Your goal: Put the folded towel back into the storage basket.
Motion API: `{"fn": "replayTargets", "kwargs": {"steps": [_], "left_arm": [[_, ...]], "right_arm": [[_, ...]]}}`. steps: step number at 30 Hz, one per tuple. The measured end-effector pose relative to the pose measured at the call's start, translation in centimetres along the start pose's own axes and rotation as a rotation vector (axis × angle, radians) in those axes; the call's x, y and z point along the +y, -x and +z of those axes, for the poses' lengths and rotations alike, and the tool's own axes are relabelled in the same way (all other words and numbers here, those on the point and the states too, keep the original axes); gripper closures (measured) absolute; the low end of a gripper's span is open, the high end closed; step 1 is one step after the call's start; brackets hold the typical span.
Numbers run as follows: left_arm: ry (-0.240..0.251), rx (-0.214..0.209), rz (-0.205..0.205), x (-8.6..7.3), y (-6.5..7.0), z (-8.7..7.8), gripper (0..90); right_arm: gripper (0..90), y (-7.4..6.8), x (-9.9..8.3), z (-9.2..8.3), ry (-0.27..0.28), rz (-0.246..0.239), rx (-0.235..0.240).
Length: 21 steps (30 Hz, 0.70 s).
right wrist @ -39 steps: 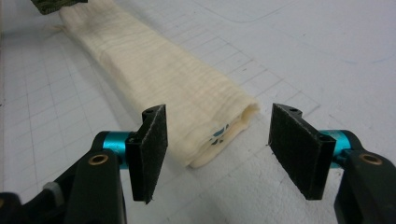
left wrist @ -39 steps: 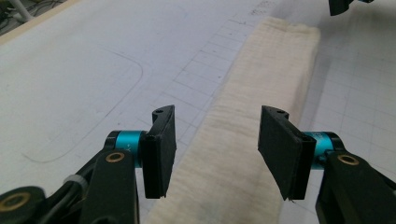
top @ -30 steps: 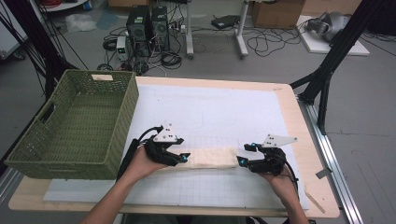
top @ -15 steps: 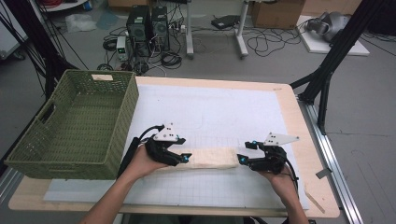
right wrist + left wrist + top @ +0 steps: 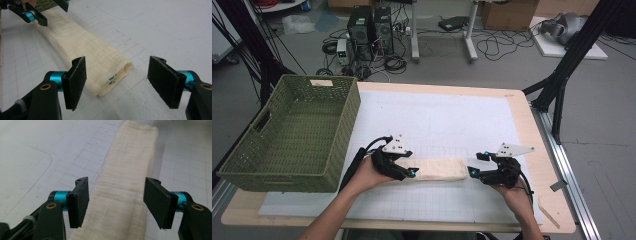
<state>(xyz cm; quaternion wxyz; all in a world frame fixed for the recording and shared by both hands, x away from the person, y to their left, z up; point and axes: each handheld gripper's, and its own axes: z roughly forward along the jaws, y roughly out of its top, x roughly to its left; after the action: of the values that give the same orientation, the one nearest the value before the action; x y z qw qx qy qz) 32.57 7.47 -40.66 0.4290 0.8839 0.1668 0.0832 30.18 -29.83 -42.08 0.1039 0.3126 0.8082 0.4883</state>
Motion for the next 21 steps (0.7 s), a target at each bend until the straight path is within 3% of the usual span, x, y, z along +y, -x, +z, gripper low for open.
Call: {"fn": "replayTargets", "kwargs": {"steps": [11, 16, 21], "left_arm": [[-0.091, -0.003, -0.011, -0.4, -0.1, 2.4, 33.0], [-0.093, -0.010, -0.022, -0.5, -0.2, 2.9, 33.0], [-0.089, -0.043, -0.015, 0.0, 0.2, 3.2, 33.2]], "right_arm": [[31.1, -0.4, -0.3, 0.3, -0.016, -0.007, 0.013], [31.5, -0.5, -0.3, 0.6, -0.032, -0.020, 0.018], [31.5, -0.5, -0.3, 0.5, -0.026, -0.019, 0.018]]}}
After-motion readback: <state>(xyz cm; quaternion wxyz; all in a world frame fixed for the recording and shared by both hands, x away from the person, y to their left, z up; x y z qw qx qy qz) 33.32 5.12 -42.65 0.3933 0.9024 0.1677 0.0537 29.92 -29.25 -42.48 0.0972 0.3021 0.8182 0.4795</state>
